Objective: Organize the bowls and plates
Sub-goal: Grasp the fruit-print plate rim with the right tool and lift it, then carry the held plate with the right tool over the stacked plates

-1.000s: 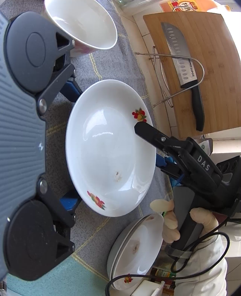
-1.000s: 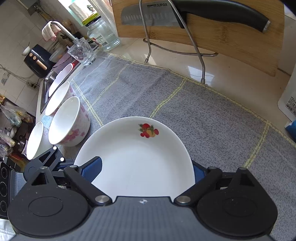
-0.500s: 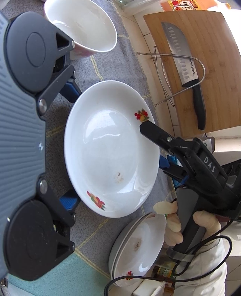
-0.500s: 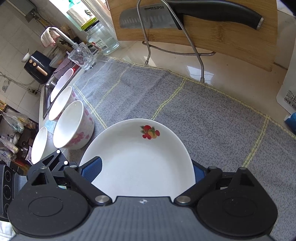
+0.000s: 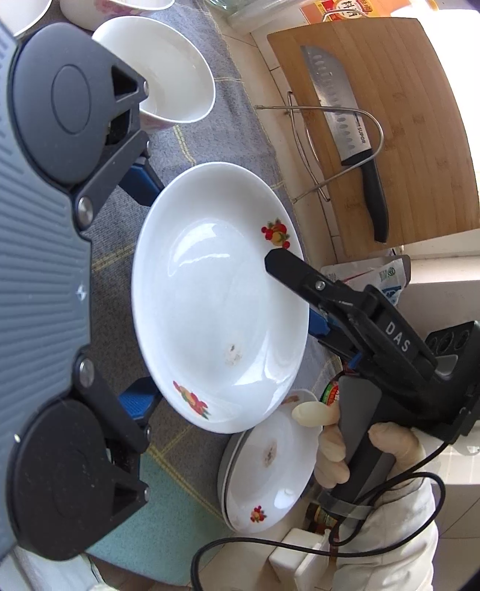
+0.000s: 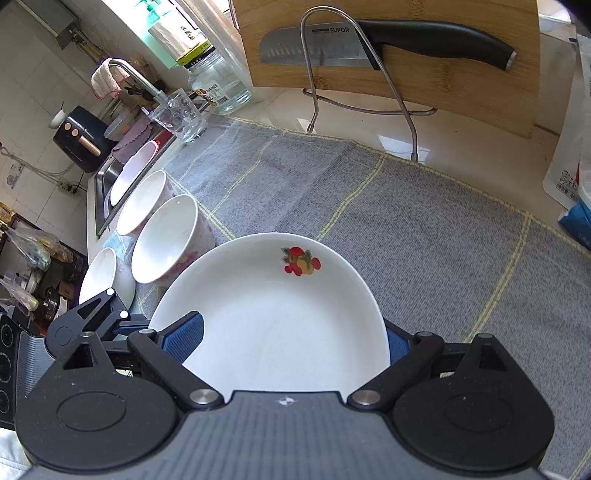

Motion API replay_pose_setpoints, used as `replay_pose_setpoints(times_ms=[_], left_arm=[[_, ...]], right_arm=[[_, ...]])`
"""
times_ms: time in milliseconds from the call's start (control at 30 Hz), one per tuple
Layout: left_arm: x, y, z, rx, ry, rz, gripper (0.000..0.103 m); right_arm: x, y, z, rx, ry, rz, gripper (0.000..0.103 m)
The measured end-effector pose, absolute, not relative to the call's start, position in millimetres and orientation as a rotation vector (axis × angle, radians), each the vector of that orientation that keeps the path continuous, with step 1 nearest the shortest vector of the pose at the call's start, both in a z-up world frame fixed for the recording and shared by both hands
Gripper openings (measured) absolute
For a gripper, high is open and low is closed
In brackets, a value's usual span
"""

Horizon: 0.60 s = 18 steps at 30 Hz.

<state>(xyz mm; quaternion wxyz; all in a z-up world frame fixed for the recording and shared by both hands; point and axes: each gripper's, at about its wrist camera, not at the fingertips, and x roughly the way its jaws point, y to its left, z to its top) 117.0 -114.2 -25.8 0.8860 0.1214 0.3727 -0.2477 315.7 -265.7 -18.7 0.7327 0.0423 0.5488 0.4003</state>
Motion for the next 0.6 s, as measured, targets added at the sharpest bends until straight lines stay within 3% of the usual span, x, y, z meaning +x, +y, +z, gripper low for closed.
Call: replay_pose_setpoints(times_ms=[600], left_arm=[[98,-141,-5,0.302,0.735,-0.711,0.098]], right_arm=[[258,-323,5,0.166,1.148,0.719,0.099]])
